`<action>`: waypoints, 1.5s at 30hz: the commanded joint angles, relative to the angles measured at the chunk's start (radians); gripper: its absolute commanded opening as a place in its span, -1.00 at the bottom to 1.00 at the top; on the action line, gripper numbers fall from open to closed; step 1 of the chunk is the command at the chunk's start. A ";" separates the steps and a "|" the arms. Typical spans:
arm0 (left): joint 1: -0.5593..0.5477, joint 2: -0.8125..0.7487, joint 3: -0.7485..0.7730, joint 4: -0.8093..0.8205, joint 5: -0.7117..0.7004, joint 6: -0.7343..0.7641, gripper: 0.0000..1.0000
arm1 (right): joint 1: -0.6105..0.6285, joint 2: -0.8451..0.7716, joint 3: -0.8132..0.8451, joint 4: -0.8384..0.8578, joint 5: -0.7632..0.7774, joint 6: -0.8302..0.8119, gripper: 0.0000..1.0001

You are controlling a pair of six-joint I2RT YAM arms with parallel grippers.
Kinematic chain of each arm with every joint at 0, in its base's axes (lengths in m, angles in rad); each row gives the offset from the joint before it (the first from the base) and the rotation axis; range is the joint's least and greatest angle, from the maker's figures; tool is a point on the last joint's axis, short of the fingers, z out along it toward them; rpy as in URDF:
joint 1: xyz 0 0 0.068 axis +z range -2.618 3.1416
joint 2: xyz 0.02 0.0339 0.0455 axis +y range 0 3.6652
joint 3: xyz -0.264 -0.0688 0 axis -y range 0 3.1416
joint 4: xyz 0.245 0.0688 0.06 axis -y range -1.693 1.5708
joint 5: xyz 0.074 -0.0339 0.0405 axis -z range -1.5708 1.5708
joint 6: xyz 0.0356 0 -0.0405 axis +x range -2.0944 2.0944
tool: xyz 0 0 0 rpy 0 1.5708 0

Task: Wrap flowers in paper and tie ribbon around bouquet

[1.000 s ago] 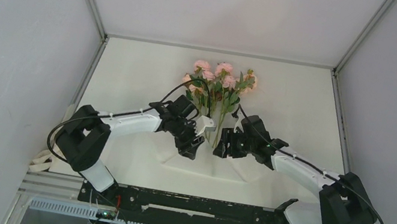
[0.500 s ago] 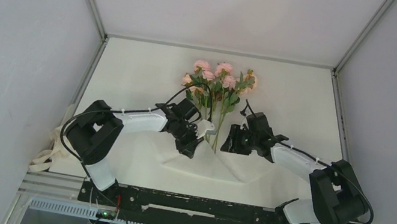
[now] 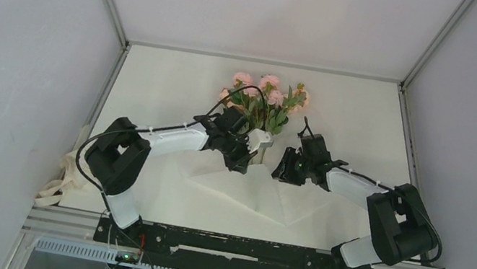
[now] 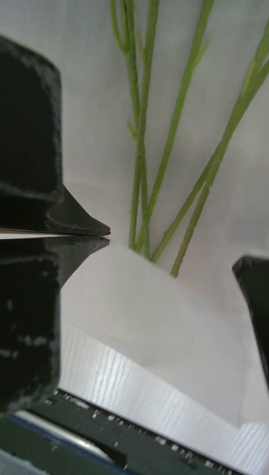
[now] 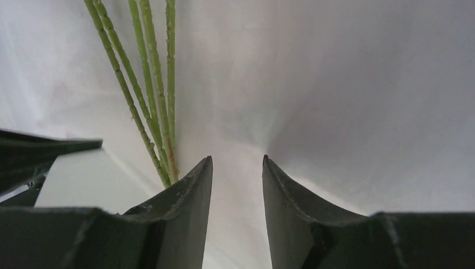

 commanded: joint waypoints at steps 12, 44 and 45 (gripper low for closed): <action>0.012 0.114 0.043 -0.012 -0.181 -0.103 -1.00 | 0.184 -0.367 -0.009 -0.151 0.164 -0.035 -0.12; -0.194 -0.070 -0.040 -0.202 -0.258 0.164 -0.79 | 0.224 -0.038 -0.091 -0.055 0.056 0.123 -0.85; -0.194 -0.050 -0.045 -0.211 -0.284 0.176 -0.79 | 0.223 -0.038 -0.092 -0.056 0.058 0.123 -0.85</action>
